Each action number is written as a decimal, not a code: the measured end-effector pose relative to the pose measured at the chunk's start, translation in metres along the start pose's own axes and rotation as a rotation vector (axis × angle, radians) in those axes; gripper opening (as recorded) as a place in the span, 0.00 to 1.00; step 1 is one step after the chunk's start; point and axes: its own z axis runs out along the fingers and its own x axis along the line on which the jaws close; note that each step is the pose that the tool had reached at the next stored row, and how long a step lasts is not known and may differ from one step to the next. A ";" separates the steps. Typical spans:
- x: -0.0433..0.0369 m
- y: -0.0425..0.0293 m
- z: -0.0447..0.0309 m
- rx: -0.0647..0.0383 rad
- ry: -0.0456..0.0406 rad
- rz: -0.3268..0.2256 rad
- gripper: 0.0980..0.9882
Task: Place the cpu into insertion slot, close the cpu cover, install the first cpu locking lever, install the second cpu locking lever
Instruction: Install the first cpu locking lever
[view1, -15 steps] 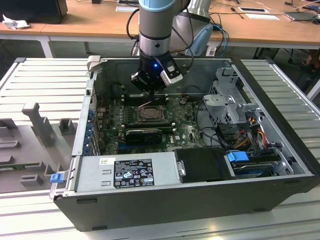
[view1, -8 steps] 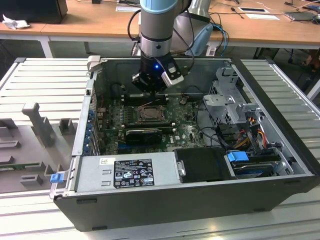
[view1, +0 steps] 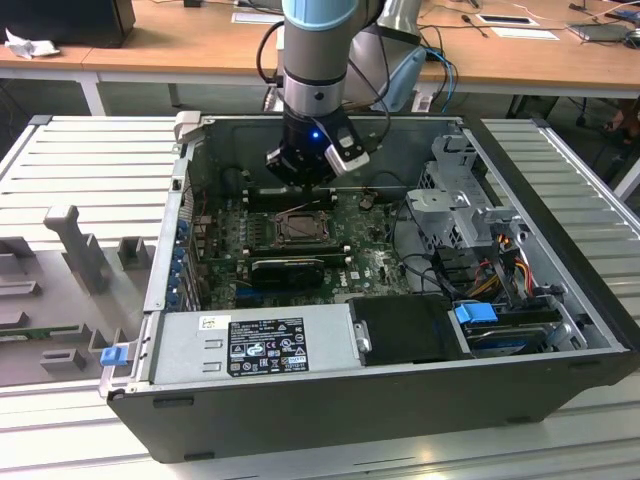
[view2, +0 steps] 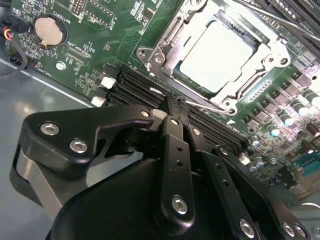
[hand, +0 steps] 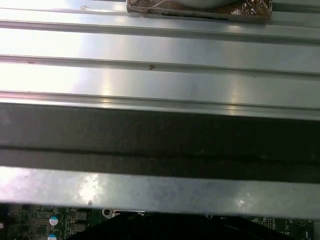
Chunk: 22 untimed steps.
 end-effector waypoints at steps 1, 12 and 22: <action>-0.0011 0.0000 0.0007 0.000 0.0006 -0.005 0.01; -0.0071 -0.0007 0.0064 0.000 0.0014 -0.014 0.01; -0.0083 -0.0013 0.0115 0.006 0.0018 -0.014 0.01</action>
